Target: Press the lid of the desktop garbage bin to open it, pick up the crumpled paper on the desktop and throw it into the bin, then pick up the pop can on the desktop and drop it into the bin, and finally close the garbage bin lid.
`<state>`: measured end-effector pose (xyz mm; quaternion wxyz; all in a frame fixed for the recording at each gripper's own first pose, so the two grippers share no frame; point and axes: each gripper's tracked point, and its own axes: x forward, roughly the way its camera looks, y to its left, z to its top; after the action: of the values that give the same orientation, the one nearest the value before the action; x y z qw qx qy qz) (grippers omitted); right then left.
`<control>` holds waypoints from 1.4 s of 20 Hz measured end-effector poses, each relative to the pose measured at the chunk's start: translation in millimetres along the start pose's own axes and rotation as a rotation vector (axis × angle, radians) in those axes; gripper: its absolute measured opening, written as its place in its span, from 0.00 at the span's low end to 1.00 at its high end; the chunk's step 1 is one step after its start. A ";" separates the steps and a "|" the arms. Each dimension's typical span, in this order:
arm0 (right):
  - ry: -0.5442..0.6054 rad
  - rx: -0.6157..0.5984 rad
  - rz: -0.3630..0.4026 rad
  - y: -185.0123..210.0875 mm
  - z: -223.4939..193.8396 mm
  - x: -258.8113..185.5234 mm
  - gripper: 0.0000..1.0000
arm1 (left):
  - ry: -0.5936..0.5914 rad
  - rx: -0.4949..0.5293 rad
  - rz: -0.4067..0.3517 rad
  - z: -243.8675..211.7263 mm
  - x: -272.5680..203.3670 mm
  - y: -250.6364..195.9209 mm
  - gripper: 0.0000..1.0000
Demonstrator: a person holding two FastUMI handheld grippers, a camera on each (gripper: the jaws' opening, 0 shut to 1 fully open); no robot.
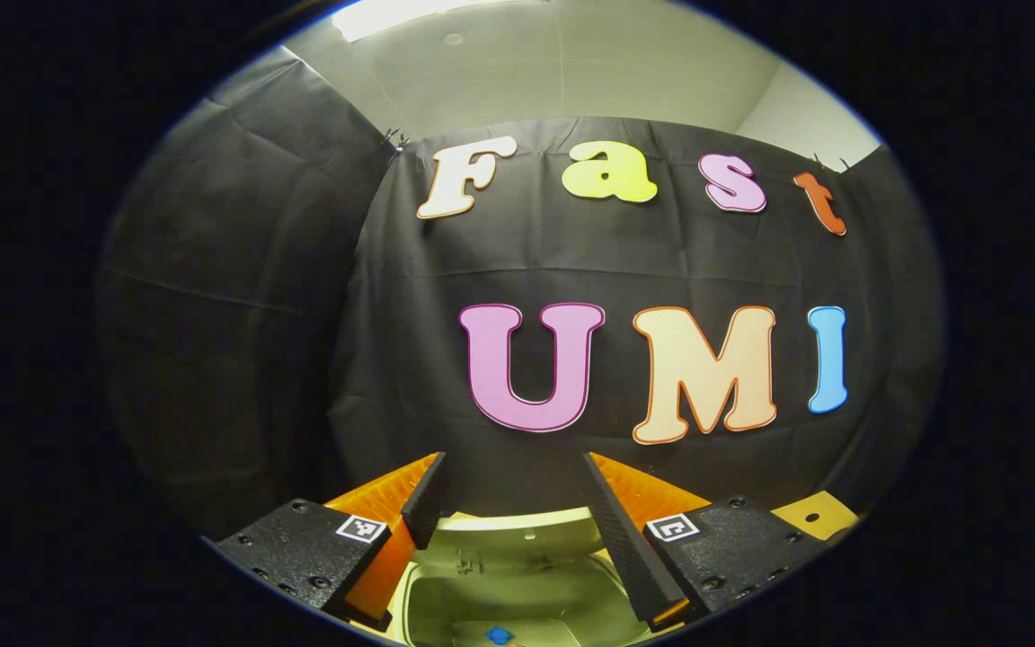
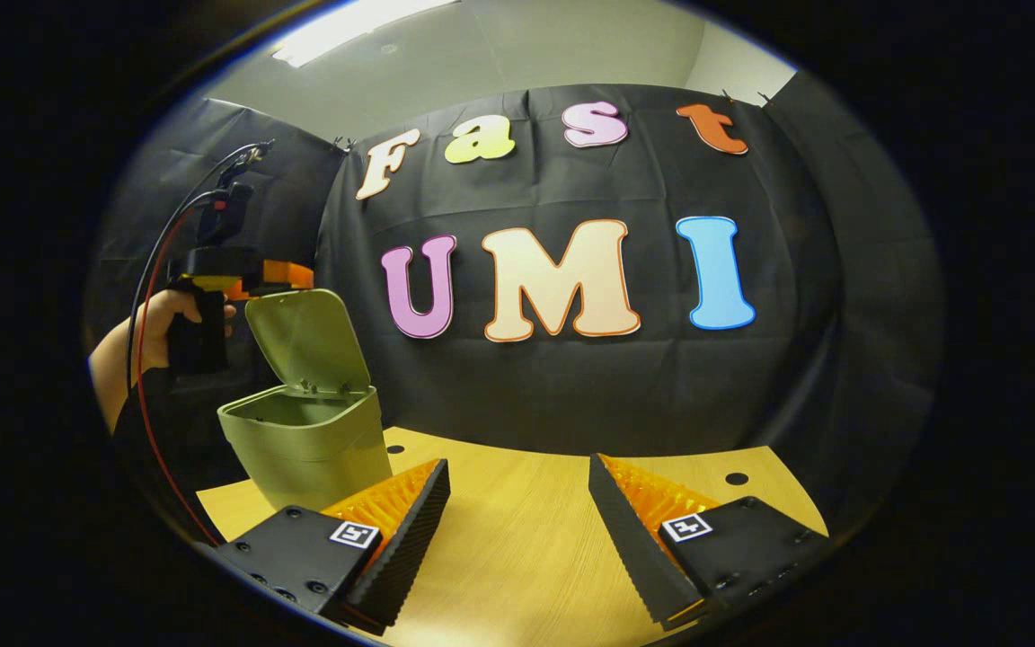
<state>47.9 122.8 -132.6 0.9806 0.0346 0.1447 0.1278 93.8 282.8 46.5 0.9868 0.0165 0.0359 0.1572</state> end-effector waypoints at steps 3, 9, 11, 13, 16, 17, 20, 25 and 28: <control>0.003 -0.007 0.021 -3.5 -0.8 -1.7 0.98 | 0.007 0.004 0.003 -10.4 -17.5 -4.9 0.89; 0.006 -0.048 0.060 -2.2 -4.5 -3.4 0.98 | 0.018 0.021 -0.001 -31.3 -45.1 -16.1 0.89; 0.012 -0.046 0.063 -2.7 -6.3 -1.7 0.98 | 0.020 0.014 -0.004 -38.3 -52.1 -19.6 0.92; 0.016 -0.043 0.060 -3.4 -6.9 0.9 0.98 | 0.022 0.019 -0.005 -47.1 -59.2 -19.9 0.92; 0.026 -0.041 0.065 -2.7 -10.8 3.4 0.98 | 0.029 0.021 -0.014 -58.7 -68.6 -22.8 0.89; 0.030 -0.041 0.066 -1.9 -12.2 4.7 0.98 | 0.035 0.018 -0.017 -64.6 -70.9 -23.5 0.89; 0.042 -0.033 0.069 2.6 -15.4 7.7 0.98 | 0.057 0.004 -0.037 -80.9 -79.0 -29.8 0.89; 0.054 -0.030 0.073 9.8 -21.5 11.9 0.98 | 0.110 -0.001 -0.057 -107.4 -84.3 -35.1 0.89; 0.066 -0.029 0.076 13.8 -26.1 13.9 0.98 | 0.149 -0.012 -0.058 -126.0 -87.4 -35.1 0.89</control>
<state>49.8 140.6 -159.9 0.9701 0.0214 0.1738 0.1681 12.2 224.9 -74.9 0.9856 -0.0019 0.1089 0.1294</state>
